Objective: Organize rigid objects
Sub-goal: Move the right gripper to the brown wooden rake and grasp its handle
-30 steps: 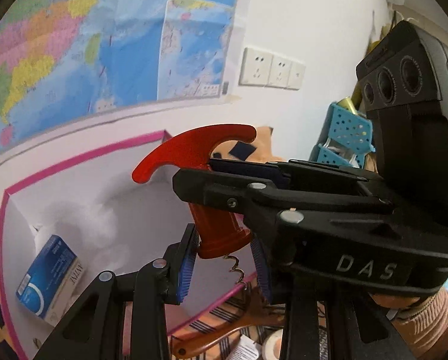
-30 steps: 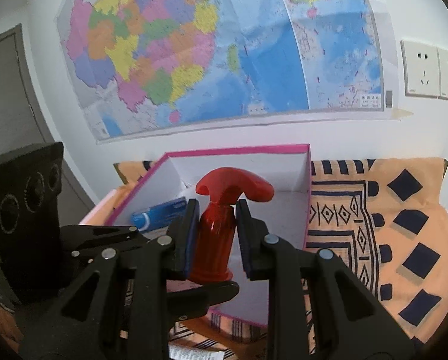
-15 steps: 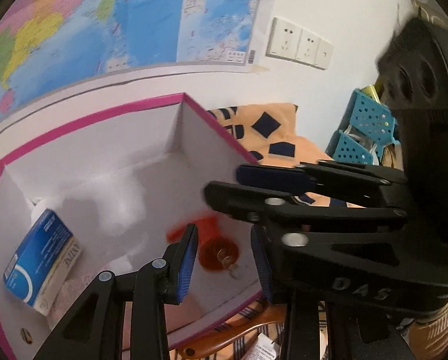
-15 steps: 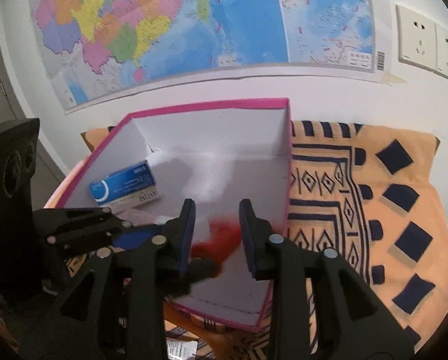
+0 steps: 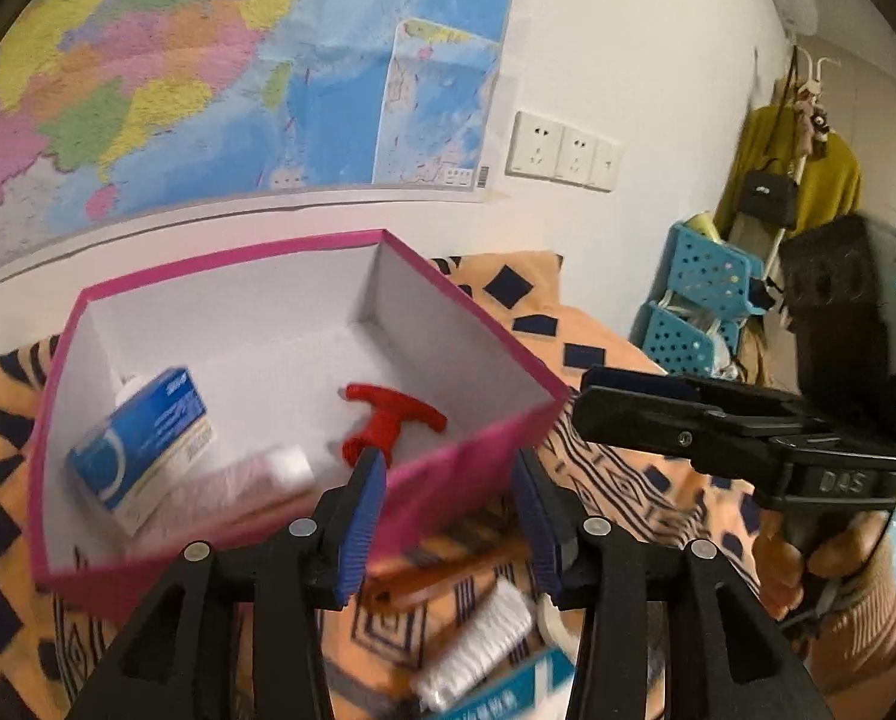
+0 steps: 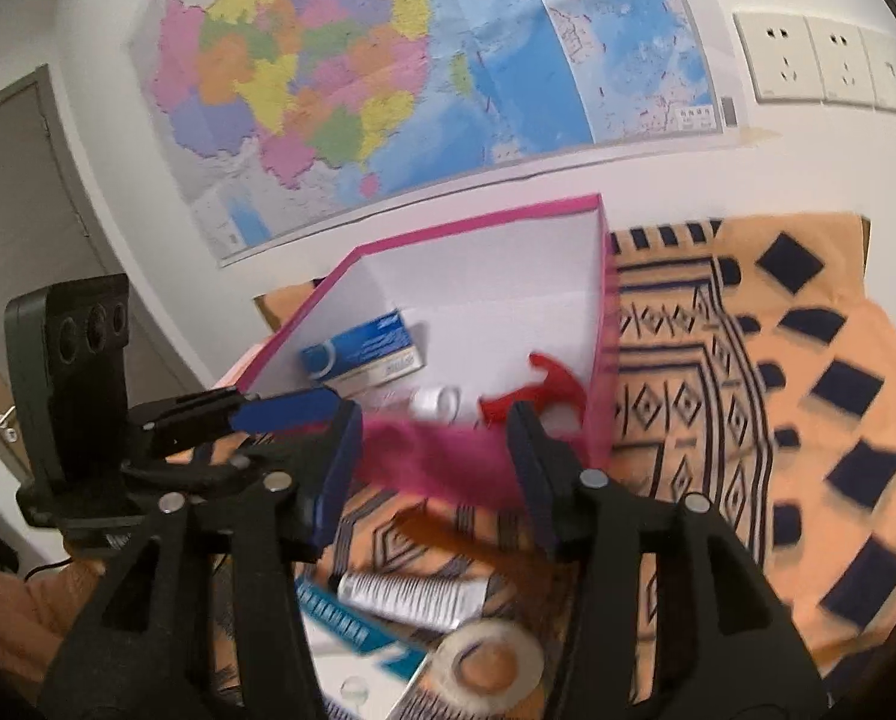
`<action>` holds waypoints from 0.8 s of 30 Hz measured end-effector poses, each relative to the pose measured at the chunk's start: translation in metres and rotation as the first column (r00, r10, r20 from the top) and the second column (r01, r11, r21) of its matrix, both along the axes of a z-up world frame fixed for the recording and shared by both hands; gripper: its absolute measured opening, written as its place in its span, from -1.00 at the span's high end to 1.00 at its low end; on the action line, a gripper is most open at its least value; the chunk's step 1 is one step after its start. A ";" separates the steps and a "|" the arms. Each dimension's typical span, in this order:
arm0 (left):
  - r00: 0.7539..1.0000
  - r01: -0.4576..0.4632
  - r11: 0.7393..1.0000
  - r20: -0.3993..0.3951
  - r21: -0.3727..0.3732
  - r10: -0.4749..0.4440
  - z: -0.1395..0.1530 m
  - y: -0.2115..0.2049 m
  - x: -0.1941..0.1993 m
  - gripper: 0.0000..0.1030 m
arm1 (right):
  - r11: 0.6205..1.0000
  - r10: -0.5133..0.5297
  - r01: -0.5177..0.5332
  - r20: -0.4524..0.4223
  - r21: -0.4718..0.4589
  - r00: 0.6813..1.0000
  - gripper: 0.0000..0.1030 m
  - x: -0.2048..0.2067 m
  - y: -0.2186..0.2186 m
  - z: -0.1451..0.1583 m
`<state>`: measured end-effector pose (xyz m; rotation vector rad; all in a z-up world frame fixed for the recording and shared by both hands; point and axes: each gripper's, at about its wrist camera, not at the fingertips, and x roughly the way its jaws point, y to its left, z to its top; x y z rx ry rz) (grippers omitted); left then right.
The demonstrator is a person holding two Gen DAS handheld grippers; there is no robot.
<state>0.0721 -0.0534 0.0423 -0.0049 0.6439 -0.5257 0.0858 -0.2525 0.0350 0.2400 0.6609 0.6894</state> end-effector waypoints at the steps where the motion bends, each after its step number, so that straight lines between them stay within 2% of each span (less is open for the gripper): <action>1: 1.000 0.001 1.000 0.003 -0.003 -0.001 -0.001 0.003 -0.006 0.13 | 1.000 0.002 -0.002 -0.012 0.004 1.000 -0.01 -0.003 -0.001 -0.004; 4: 1.000 -0.013 1.000 -0.017 0.010 0.013 -0.012 0.007 -0.017 0.13 | 1.000 0.000 0.001 -0.060 0.007 0.998 -0.01 -0.013 -0.005 -0.019; 11: 0.992 -0.002 1.000 -0.130 0.015 0.004 -0.047 0.005 -0.030 0.13 | 0.999 -0.039 0.034 -0.175 -0.032 0.984 -0.01 -0.027 -0.013 -0.059; 16: 0.985 0.020 1.000 -0.172 0.016 -0.017 -0.060 -0.004 -0.038 0.13 | 0.997 -0.067 0.059 -0.227 -0.042 0.972 -0.01 -0.032 -0.021 -0.076; 24: 0.979 0.083 0.996 -0.191 0.029 -0.076 -0.068 -0.026 -0.047 0.13 | 0.994 -0.099 0.082 -0.285 -0.073 0.953 -0.01 -0.036 -0.025 -0.096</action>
